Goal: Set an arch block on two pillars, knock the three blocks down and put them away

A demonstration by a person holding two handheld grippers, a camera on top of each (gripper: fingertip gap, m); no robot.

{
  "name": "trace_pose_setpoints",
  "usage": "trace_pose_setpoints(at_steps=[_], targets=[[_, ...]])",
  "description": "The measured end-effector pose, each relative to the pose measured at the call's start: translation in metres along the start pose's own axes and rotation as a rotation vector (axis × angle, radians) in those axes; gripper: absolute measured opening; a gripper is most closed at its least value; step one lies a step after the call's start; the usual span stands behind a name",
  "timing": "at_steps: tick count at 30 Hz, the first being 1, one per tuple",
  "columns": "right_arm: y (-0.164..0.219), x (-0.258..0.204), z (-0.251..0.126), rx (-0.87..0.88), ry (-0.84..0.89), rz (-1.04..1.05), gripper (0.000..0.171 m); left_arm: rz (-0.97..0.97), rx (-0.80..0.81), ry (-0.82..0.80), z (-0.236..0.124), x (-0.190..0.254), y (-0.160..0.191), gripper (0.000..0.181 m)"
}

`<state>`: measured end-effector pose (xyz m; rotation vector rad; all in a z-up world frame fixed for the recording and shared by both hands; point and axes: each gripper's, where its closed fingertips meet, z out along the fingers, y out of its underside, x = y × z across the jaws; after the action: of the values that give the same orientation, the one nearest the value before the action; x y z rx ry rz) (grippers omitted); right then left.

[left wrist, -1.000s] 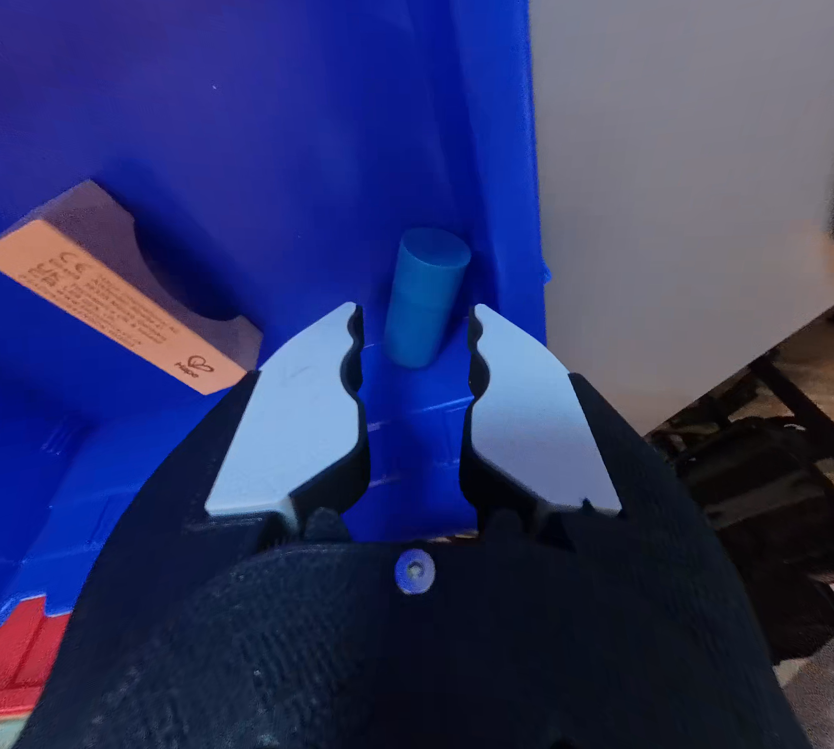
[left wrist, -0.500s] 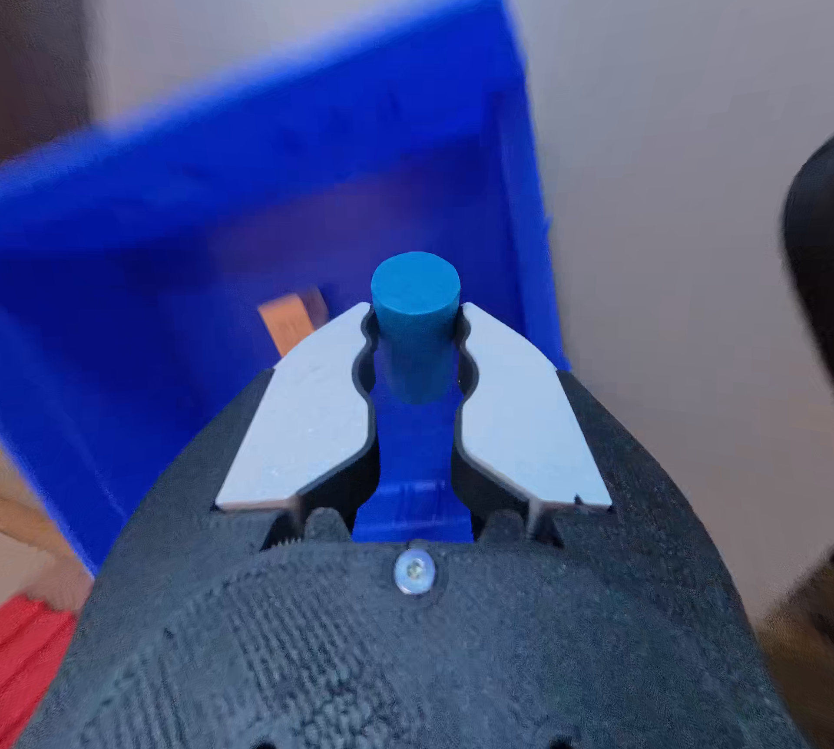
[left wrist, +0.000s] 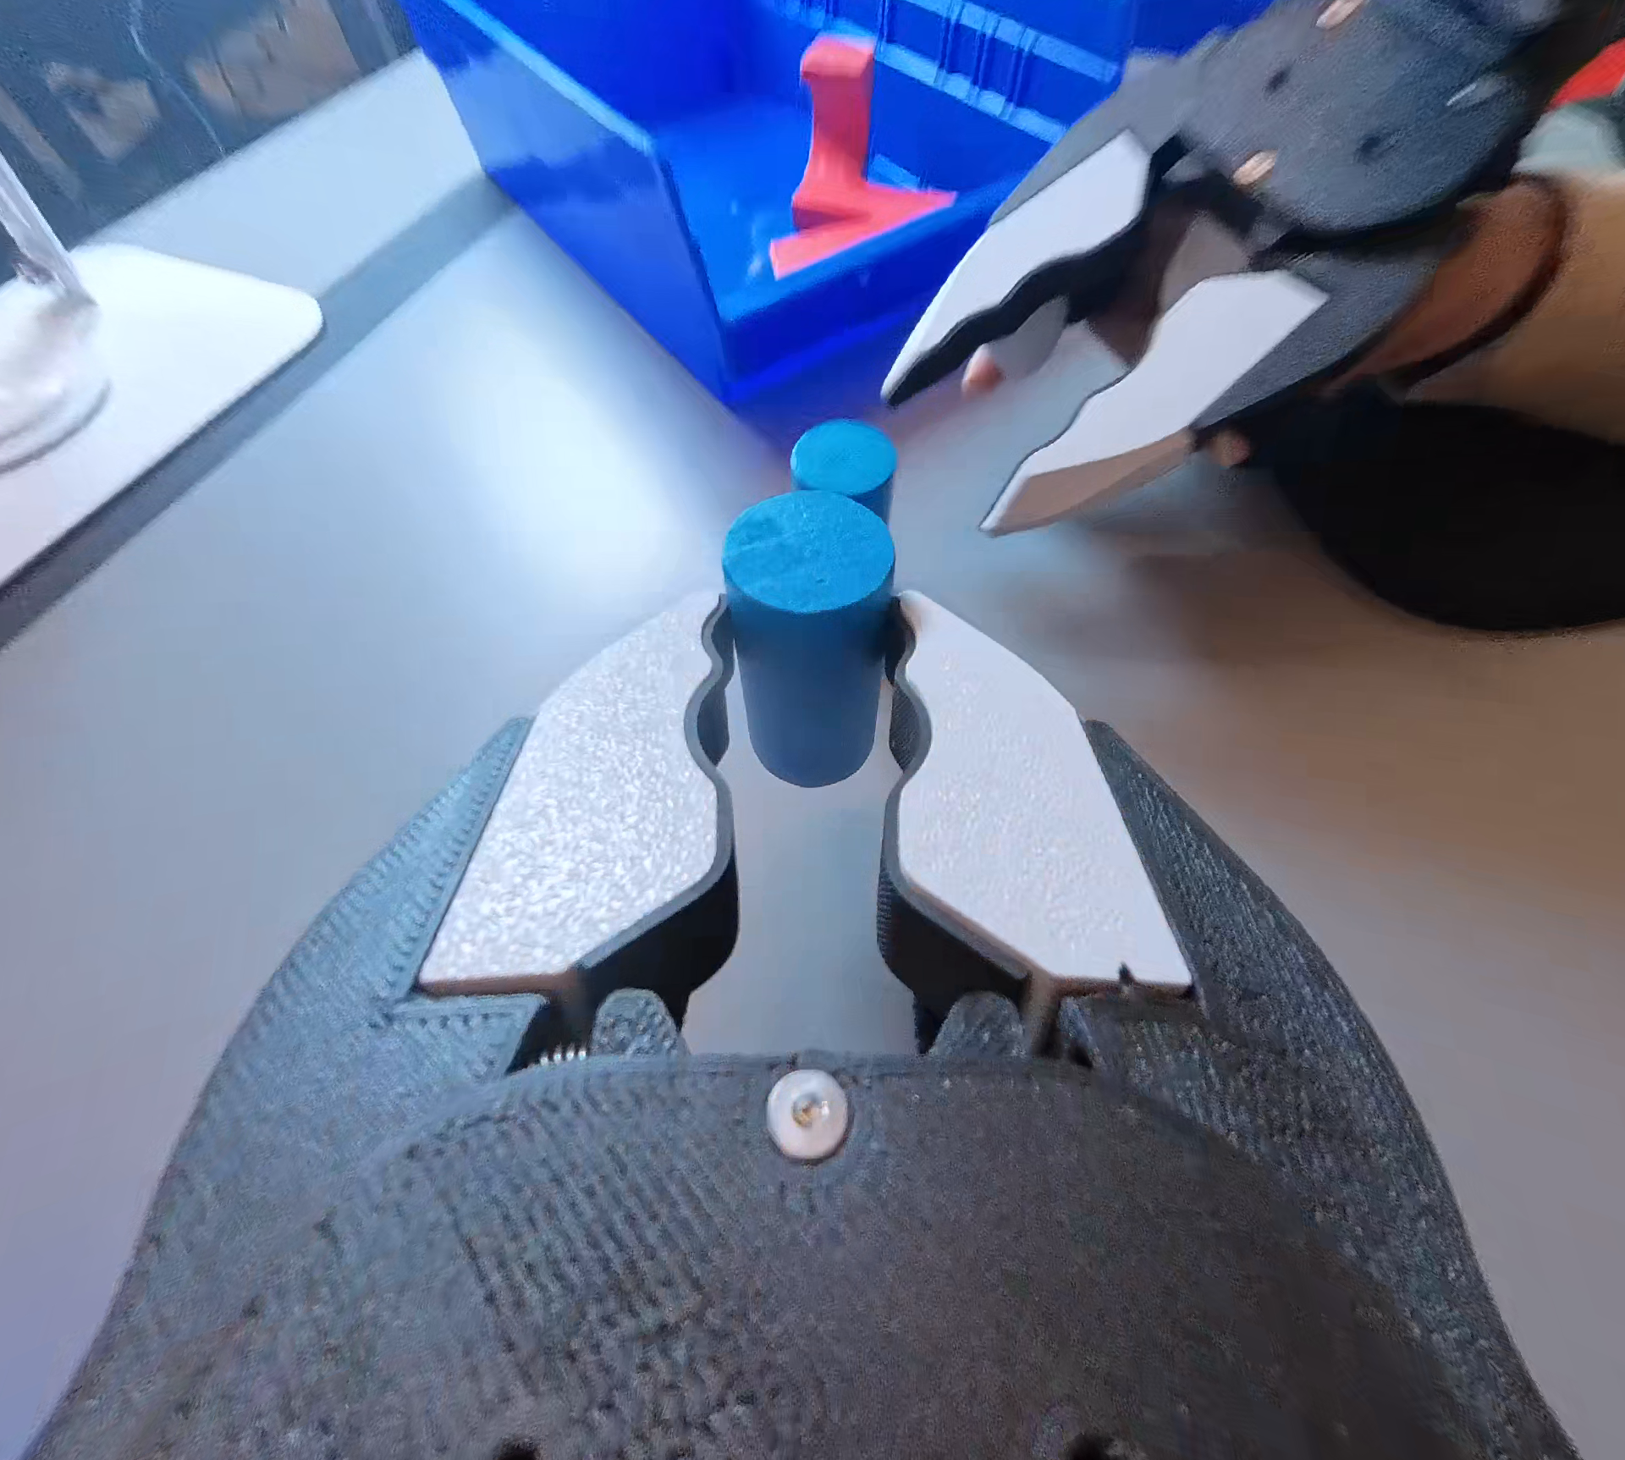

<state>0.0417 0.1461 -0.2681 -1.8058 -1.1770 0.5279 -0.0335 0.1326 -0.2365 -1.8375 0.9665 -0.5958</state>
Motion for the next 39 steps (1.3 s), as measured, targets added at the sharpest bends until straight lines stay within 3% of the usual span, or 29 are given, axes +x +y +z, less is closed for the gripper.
trace_pose_setpoints(at_steps=[5, 14, 21, 22, 25, 29, 34, 37, 39], targets=[[-0.003, 0.000, 0.000, 0.007, 0.006, -0.018, 0.052, 0.028, -0.148, 0.019, 0.022, -0.005, 0.037, 0.033], [-0.002, -0.002, 0.000, 0.008, 0.005, -0.019, 0.052, 0.168, -0.273, -0.001, 0.015, -0.007, 0.072, 0.036], [-0.005, -0.003, -0.002, 0.021, 0.005, -0.014, 0.052, 0.101, -0.203, 0.026, 0.010, -0.003, 0.050, 0.058], [-0.004, -0.003, -0.001, 0.018, 0.003, -0.015, 0.052, 0.098, -0.200, 0.031, 0.010, -0.002, 0.047, 0.058], [-0.002, -0.004, 0.001, 0.006, -0.002, -0.019, 0.052, 0.121, -0.231, 0.046, 0.015, 0.000, 0.045, 0.034], [-0.003, -0.004, 0.001, 0.009, 0.002, -0.021, 0.052, 0.185, -0.244, 0.038, 0.022, -0.003, 0.040, 0.034], [-0.003, 0.000, -0.002, 0.017, 0.011, -0.010, 0.052, 0.146, -0.128, 0.069, 0.026, -0.008, 0.006, 0.034], [-0.005, 0.001, -0.004, 0.024, 0.014, -0.005, 0.052, 0.177, -0.213, 0.070, 0.037, -0.012, 0.026, 0.034], [-0.005, 0.002, -0.005, 0.026, 0.016, -0.007, 0.052, 0.159, -0.179, 0.081, 0.042, -0.010, 0.032, 0.034]])
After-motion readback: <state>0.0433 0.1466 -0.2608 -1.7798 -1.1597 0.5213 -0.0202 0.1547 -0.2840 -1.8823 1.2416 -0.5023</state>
